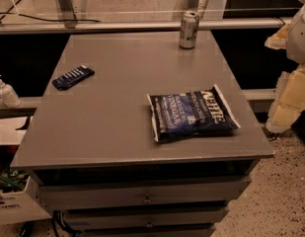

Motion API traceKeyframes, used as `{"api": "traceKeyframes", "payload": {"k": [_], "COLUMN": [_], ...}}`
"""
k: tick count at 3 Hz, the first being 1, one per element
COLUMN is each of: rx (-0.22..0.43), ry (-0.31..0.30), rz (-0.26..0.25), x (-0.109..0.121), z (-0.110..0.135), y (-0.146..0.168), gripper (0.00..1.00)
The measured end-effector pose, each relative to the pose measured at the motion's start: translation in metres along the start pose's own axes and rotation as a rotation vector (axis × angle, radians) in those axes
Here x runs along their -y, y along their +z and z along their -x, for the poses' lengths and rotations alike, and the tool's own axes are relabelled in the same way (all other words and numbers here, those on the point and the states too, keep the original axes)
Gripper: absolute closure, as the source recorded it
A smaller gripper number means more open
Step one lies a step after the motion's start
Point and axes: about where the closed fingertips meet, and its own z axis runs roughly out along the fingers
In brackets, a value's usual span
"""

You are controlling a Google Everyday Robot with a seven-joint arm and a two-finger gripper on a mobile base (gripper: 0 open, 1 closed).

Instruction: Pick rxbar blueberry

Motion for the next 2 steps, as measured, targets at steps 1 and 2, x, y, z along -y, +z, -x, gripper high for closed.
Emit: {"api": "traceKeyframes", "payload": {"k": [1,2], "rx": [0.000,0.059], "ry": [0.000,0.011], "rz": [0.000,-0.001], "x": [0.000,0.010], "z": [0.000,0.018], "y": [0.000,0.017], "gripper": [0.00,0.00]}}
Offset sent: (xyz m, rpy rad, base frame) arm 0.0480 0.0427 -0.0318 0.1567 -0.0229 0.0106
